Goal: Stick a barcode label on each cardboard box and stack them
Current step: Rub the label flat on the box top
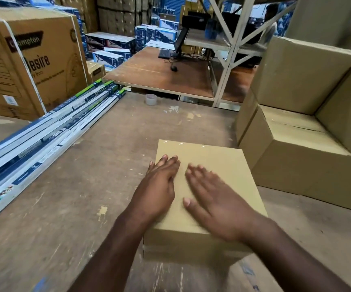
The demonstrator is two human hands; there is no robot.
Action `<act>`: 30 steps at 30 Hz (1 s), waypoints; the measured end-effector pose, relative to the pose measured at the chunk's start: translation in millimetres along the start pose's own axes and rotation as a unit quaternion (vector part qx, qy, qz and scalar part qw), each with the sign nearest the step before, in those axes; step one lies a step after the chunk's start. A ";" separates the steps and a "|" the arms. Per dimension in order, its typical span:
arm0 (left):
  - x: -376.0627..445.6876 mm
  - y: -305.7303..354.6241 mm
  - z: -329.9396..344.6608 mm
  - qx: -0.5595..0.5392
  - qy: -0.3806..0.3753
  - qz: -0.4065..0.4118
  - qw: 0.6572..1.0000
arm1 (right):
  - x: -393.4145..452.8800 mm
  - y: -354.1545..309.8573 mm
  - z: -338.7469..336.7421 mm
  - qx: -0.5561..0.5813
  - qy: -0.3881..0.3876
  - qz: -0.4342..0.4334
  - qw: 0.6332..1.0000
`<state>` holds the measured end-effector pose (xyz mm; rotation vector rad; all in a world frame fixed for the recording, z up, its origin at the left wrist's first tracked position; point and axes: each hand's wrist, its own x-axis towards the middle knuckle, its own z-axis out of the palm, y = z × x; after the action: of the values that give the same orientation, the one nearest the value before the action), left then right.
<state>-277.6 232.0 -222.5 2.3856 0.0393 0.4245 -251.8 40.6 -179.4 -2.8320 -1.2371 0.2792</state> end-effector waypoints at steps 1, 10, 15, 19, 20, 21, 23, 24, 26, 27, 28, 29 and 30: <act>-0.1 0.4 -0.1 -0.004 0.000 0.000 1.000 | -9.5 -10.6 2.4 -0.004 0.003 -0.031 1.000; 1.8 1.4 1.4 0.004 -0.013 -0.006 1.000 | 13.4 68.4 -4.5 -0.033 0.036 0.248 0.968; 1.5 2.8 0.4 0.009 -0.005 -0.004 1.000 | 16.3 0.4 4.0 0.020 0.044 0.066 0.997; -2.0 -1.9 -2.9 -0.026 -0.012 0.000 1.000 | -24.7 10.8 5.0 0.022 0.012 -0.028 0.999; -2.7 -2.2 -3.9 -0.039 -0.010 0.000 0.999 | -28.2 32.9 3.9 0.022 0.018 0.018 0.999; -3.7 -1.7 -4.7 -0.057 -0.004 -0.005 0.998 | -31.0 55.9 2.6 0.026 0.027 0.074 0.997; -4.4 -1.3 -4.6 -0.089 0.018 -0.021 0.996 | -32.7 87.2 -1.5 0.052 0.048 0.158 0.985; -4.5 -0.4 -4.3 -0.086 0.026 -0.024 0.996 | -32.8 92.7 -0.2 0.084 0.058 0.168 0.981; -4.1 3.5 -4.1 -0.074 0.037 -0.027 0.996 | -32.0 90.9 6.7 0.147 0.092 0.156 0.972; -4.8 5.9 -5.1 -0.090 0.052 -0.042 0.994 | -31.5 88.9 10.3 0.167 0.112 0.147 0.969; -7.9 7.0 -6.8 -0.118 0.077 -0.061 0.988 | -30.0 88.8 14.6 0.189 0.130 0.137 0.964; -11.5 8.2 -7.7 -0.142 0.113 -0.082 0.980 | -30.0 91.5 18.0 0.225 0.147 0.127 0.955; -14.6 7.8 -8.7 -0.154 0.149 -0.095 0.972 | -30.7 94.7 20.8 0.273 0.159 0.119 0.941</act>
<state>-294.8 229.7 -215.5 1.9753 0.3136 0.6419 -207.5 -47.2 -205.4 -2.4062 -0.6277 0.1326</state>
